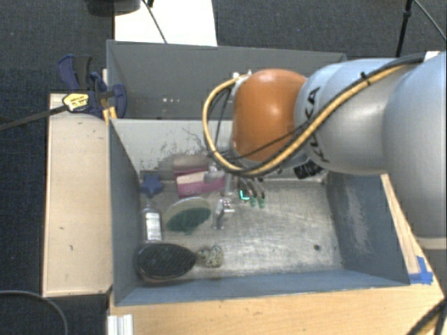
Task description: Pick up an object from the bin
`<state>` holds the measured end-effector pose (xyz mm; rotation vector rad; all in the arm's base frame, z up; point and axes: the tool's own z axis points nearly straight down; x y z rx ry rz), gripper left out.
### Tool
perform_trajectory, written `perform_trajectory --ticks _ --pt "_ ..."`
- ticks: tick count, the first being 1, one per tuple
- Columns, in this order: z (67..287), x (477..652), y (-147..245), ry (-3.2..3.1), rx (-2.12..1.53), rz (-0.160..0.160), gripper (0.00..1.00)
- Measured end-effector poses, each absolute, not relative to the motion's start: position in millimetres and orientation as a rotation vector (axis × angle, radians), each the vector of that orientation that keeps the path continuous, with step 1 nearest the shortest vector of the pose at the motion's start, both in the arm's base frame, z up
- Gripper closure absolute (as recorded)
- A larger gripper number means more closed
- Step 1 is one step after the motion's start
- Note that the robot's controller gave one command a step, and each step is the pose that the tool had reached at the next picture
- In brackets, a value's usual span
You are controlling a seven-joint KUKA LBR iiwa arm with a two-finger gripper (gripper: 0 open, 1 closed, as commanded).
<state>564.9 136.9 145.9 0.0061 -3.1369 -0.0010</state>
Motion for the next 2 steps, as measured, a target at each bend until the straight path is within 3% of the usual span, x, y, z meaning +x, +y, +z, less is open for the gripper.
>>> perform_trajectory --ticks 1,2 --pt "92.1 559.4 153.9 -3.147 0.201 -0.005 0.0" --pt "93.7 563.6 154.1 -3.164 0.192 -0.009 1.0"
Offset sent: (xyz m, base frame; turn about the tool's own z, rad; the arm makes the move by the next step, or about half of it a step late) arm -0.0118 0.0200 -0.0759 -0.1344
